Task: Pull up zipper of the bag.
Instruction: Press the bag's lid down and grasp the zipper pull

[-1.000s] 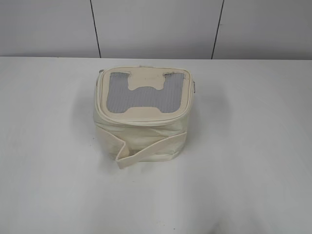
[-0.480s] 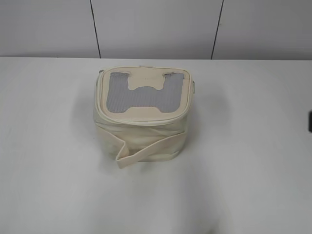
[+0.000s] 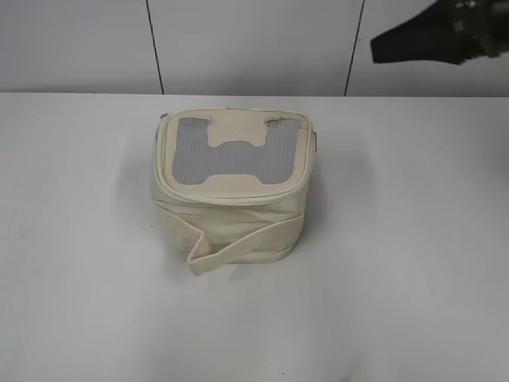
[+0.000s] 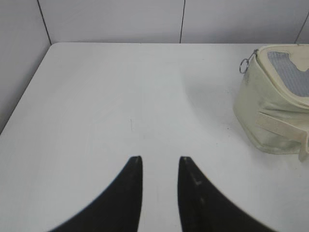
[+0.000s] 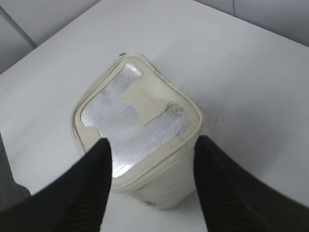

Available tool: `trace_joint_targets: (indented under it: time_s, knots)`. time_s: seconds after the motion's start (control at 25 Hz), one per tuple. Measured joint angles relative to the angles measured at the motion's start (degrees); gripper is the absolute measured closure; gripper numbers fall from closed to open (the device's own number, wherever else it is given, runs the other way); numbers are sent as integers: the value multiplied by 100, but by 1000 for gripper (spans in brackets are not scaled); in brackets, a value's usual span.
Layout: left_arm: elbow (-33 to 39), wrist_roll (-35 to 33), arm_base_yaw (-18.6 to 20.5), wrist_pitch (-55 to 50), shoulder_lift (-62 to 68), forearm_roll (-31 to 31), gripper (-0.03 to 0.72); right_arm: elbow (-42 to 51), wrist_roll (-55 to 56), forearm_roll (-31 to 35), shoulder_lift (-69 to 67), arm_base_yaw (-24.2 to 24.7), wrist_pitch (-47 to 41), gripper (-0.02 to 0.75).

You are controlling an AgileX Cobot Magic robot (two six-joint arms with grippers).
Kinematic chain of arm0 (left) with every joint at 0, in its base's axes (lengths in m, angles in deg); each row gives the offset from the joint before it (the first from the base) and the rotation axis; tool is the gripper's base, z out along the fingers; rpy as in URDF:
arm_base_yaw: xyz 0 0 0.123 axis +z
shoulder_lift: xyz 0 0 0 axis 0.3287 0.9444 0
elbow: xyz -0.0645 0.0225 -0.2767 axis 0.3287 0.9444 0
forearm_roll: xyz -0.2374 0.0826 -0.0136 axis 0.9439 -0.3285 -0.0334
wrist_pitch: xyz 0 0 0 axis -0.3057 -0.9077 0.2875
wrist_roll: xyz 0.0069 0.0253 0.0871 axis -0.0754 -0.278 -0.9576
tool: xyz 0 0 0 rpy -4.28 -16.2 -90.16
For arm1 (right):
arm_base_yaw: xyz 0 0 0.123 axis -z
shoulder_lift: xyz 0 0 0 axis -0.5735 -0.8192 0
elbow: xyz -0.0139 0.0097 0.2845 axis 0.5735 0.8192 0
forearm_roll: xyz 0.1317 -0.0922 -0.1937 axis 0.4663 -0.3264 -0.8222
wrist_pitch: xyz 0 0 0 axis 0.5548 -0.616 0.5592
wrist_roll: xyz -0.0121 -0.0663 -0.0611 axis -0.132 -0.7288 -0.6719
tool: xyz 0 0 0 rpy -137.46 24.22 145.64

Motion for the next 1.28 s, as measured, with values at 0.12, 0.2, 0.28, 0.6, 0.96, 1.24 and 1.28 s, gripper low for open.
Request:
trace_joint_targets:
  time_s: [0.12, 0.2, 0.28, 0.6, 0.96, 1.24, 1.28]
  knots:
    - [0, 0, 0, -6, 0, 0, 494, -1196, 32, -138, -1130, -295, -385, 306]
    - [0, 0, 0, -12, 0, -35, 494, -1964, 194, -301, -1781, -654, -524, 306]
    - [0, 0, 0, -27, 0, 0, 494, -2607, 469, -532, -2291, -1022, -647, 306]
    - [-56, 0, 0, -177, 308, 303, 494, -4555, 1409, -1590, -3884, -2085, -833, 307]
    - [-67, -235, -21, 282, 1027, 1971, 494, -5124, 1566, -1811, -4603, -2100, -755, 307]
    - [-73, -866, -689, 1770, 2156, 2904, 573, -5146, 1571, -1920, -4631, -2107, -788, 349]
    - [-101, -953, -804, 2034, 2387, 2919, 575, -5151, 1571, -1920, -4631, -2107, -810, 371]
